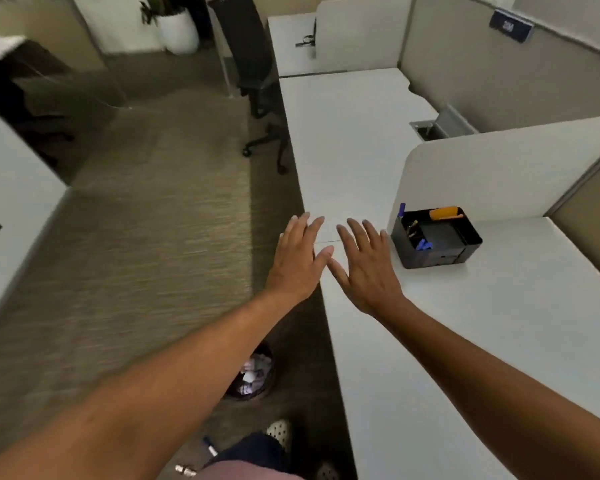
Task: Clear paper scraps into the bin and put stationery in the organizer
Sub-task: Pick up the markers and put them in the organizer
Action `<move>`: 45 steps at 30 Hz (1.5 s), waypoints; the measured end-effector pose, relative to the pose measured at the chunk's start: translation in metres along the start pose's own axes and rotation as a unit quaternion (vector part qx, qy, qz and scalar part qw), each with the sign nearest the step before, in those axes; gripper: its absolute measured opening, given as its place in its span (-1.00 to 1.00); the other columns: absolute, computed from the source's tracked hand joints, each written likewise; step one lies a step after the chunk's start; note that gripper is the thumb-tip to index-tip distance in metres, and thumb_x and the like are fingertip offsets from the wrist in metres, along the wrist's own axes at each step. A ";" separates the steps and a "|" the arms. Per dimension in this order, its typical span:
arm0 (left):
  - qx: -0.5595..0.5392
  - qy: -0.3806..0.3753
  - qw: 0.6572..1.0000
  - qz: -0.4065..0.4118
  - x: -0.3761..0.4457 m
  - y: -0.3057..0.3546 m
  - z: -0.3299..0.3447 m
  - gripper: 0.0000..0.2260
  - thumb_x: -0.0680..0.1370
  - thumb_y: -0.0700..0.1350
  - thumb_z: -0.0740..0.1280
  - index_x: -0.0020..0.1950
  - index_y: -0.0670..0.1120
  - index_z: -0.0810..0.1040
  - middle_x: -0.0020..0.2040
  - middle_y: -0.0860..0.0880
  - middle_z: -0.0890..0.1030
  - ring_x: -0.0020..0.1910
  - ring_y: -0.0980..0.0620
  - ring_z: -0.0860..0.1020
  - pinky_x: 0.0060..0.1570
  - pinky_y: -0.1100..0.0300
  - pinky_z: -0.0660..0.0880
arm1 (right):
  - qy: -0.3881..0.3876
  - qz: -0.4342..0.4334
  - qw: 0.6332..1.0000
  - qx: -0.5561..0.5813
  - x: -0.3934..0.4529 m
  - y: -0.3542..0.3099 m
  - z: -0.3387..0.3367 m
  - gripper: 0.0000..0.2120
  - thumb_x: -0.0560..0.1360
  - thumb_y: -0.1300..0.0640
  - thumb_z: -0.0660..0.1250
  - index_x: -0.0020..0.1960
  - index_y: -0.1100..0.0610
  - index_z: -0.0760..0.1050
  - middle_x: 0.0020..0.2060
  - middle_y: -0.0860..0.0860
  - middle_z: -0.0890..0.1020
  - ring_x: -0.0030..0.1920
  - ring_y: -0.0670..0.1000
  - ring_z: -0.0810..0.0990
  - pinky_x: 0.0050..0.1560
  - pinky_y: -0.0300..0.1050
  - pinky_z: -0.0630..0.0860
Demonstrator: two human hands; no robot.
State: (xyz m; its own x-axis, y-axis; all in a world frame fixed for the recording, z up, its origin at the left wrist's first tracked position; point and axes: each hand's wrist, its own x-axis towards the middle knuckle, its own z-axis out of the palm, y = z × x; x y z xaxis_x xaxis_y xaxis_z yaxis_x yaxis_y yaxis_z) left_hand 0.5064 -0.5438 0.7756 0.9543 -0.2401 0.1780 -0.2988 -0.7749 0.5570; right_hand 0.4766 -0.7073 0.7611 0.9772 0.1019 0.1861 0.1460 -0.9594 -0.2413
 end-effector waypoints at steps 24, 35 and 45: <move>0.217 0.200 0.888 -0.353 -0.454 -0.303 -0.261 -0.37 0.67 0.25 0.11 0.70 0.08 0.06 0.72 -0.07 0.00 0.69 -0.19 -0.07 0.59 -0.33 0.00 | -0.128 -0.362 0.922 0.052 -0.128 -0.513 0.123 -0.33 0.68 -0.30 -0.12 0.64 0.08 0.13 0.61 0.11 0.22 0.61 0.23 0.18 0.60 0.34 0.12; 0.213 0.172 0.868 -0.414 -0.526 -0.344 -0.254 -0.36 0.67 0.26 0.13 0.69 0.05 0.10 0.71 -0.08 0.03 0.69 -0.19 -0.05 0.59 -0.35 0.01 | -0.174 -0.420 0.890 0.046 -0.159 -0.571 0.166 -0.34 0.69 -0.25 -0.02 0.66 0.09 0.07 0.65 0.12 0.13 0.66 0.23 0.07 0.63 0.34 0.03; 0.182 0.129 0.862 -0.455 -0.534 -0.411 -0.176 -0.35 0.68 0.26 0.10 0.70 0.04 0.05 0.71 -0.09 0.02 0.69 -0.19 -0.04 0.58 -0.34 0.08 | -0.251 -0.424 0.871 0.005 -0.168 -0.554 0.279 -0.33 0.69 -0.26 -0.01 0.65 0.10 0.06 0.65 0.14 0.12 0.66 0.24 0.05 0.63 0.34 0.03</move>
State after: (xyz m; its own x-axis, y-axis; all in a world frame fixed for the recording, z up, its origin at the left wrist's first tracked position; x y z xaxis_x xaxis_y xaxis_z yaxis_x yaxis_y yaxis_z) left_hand 0.1192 0.0060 0.5944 0.7468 0.6650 0.0017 0.6383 -0.7175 0.2789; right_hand 0.2749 -0.1198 0.5982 0.4622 0.8762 -0.1365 0.8458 -0.4819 -0.2290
